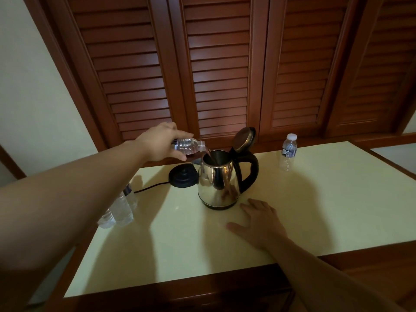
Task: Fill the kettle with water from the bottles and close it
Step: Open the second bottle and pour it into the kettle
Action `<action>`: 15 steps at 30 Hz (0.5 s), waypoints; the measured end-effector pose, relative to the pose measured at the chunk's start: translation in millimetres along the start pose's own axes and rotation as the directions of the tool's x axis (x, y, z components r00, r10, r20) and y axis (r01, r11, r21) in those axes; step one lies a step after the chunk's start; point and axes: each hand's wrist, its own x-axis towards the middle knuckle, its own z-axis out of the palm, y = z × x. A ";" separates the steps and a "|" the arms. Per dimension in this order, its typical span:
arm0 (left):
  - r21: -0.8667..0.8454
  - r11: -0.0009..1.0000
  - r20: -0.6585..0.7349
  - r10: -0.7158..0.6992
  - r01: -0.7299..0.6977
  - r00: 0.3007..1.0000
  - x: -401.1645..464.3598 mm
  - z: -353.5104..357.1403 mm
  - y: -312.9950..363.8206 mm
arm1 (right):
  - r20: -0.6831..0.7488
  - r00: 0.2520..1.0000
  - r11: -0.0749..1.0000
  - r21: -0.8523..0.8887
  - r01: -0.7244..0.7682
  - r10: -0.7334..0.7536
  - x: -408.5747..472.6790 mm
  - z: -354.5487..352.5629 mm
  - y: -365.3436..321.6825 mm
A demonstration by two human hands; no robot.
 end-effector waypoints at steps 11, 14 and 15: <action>0.126 0.991 0.011 0.052 -0.053 0.999 7.0 -19.4 8.6 | -0.013 1.000 1.000 0.003 0.006 -0.006 -0.7 -0.7 -0.3; 0.187 0.979 0.021 0.080 -0.083 0.997 8.8 -23.1 12.3 | -0.013 1.000 1.000 0.007 0.007 -0.007 -0.5 -0.3 0.3; 0.210 0.973 0.025 0.092 -0.095 0.995 9.5 -24.5 13.5 | -0.014 1.000 1.000 0.011 0.007 -0.007 -0.3 0.1 0.8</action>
